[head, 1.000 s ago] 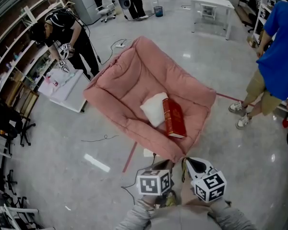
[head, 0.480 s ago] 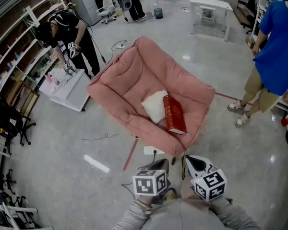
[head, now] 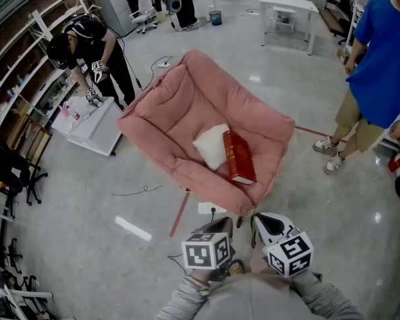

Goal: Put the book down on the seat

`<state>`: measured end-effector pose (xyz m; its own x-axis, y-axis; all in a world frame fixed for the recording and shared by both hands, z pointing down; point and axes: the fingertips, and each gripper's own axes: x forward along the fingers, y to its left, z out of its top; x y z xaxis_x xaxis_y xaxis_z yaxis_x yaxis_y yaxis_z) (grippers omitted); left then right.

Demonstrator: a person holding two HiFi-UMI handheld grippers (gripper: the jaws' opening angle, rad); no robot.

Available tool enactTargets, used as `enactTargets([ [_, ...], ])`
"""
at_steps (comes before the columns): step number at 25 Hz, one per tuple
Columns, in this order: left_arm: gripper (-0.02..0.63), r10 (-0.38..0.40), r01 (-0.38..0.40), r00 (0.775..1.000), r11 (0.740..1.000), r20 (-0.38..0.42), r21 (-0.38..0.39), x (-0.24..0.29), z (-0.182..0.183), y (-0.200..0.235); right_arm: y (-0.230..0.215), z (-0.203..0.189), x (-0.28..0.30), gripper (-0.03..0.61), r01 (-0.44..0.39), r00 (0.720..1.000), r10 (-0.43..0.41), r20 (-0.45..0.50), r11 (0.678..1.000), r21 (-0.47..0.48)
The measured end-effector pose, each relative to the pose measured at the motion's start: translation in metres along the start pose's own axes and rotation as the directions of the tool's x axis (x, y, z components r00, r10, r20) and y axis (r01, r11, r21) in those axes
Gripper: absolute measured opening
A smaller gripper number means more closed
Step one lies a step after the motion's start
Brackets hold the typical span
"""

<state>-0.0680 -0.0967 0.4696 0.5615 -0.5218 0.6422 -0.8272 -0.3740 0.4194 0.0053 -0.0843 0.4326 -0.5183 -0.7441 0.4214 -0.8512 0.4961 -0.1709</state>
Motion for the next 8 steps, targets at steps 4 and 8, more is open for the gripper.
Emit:
enactTargets([
  [4, 0.006, -0.005, 0.005, 1.0, 1.0, -0.007, 0.003, -0.0002, 0.0012, -0.0039, -0.0004, 0.0024, -0.0026, 0.005, 0.0, 1.0, 0.0, -0.002, 1.0, -0.001],
  [8, 0.006, -0.015, 0.015, 1.0, 1.0, -0.007, -0.001, -0.0013, 0.0044, -0.0076, -0.0004, 0.0041, -0.0033, 0.005, -0.003, 1.0, 0.003, -0.003, 1.0, -0.003],
])
